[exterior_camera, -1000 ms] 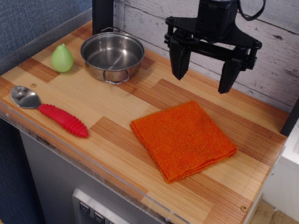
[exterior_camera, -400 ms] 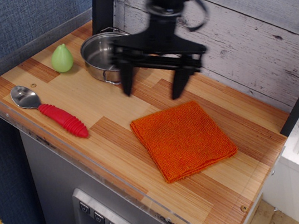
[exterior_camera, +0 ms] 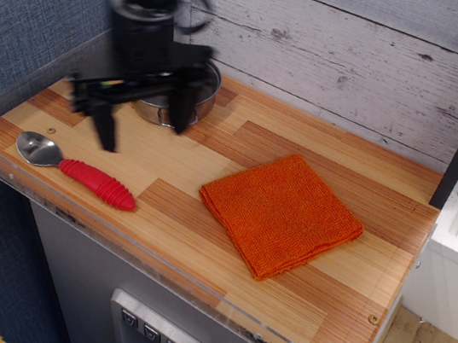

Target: Place the spoon on top of orange cloth.

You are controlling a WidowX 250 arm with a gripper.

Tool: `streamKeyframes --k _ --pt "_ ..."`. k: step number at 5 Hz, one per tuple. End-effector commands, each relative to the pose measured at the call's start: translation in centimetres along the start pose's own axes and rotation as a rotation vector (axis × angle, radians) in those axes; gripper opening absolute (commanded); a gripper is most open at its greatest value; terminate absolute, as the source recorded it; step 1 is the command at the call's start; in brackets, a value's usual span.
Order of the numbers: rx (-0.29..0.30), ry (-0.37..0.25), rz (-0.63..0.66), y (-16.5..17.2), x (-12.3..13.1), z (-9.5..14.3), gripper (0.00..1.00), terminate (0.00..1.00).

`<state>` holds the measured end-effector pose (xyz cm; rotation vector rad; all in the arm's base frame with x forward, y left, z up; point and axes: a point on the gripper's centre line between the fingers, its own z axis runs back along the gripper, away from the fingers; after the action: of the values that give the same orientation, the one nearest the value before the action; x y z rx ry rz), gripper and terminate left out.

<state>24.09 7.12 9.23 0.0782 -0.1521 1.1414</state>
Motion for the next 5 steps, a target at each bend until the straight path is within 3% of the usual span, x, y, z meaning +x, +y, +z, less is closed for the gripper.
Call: streamKeyframes --k 1,2,3,5 --pt "0.094 -0.058 0.407 1.8 0.8 -1.5 1.00 0.00" --pt "0.079 -0.055 0.520 1.9 1.7 -2.9 1.00 0.00" --pt "0.089 -0.091 0.553 1.5 2.6 -4.2 1.00 0.00" --pt "0.080 -0.092 0.567 2.1 3.1 -6.1 1.00 0.00"
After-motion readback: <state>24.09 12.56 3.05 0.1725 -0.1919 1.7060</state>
